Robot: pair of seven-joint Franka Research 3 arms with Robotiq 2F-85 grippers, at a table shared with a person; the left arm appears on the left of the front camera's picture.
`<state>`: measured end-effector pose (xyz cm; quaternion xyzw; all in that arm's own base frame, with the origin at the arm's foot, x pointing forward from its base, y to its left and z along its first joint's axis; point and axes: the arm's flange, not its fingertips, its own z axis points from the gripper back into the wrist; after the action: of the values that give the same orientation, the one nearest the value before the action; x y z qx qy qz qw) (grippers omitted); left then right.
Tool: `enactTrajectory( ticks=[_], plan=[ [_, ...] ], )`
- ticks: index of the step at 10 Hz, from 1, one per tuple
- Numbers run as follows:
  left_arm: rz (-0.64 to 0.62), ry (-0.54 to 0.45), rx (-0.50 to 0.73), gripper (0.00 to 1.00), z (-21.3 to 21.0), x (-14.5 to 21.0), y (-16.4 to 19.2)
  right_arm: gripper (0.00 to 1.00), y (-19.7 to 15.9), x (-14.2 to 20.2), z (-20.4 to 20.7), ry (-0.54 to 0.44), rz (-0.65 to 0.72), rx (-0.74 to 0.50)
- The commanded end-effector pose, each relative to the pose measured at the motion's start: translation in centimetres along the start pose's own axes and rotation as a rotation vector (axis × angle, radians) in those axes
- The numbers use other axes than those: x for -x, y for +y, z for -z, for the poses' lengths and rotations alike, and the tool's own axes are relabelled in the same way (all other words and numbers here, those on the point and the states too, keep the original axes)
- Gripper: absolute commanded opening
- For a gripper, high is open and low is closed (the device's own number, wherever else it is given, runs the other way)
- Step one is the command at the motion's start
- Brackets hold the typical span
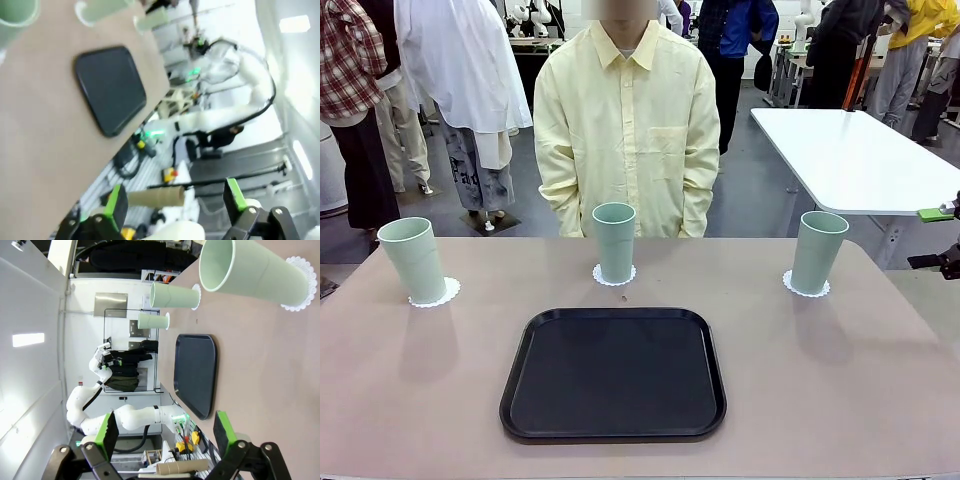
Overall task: Place coasters on the table and set cups on them.
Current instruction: Take one Reusable plastic cup from the Flat Tray and place it on a coaster set by the human.
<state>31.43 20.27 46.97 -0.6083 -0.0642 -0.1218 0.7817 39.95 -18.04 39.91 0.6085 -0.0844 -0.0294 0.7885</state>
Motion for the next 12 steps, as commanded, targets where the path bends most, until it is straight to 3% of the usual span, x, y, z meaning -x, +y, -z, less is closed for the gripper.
enactTrajectory(
  ticks=[1,7,12],
  plan=[
    [-0.070,-0.093,0.025,1.00,-4.4,-2.0,2.4,1.00,0.3,0.0,0.1,0.000,0.010,0.002],
    [-0.126,-0.206,-0.021,1.00,-10.8,-0.7,3.6,1.00,0.3,0.0,0.1,0.000,0.010,0.002],
    [-0.119,-0.195,-0.051,1.00,-10.6,0.0,3.7,1.00,0.3,0.0,0.1,0.000,0.010,0.002]
  ],
)
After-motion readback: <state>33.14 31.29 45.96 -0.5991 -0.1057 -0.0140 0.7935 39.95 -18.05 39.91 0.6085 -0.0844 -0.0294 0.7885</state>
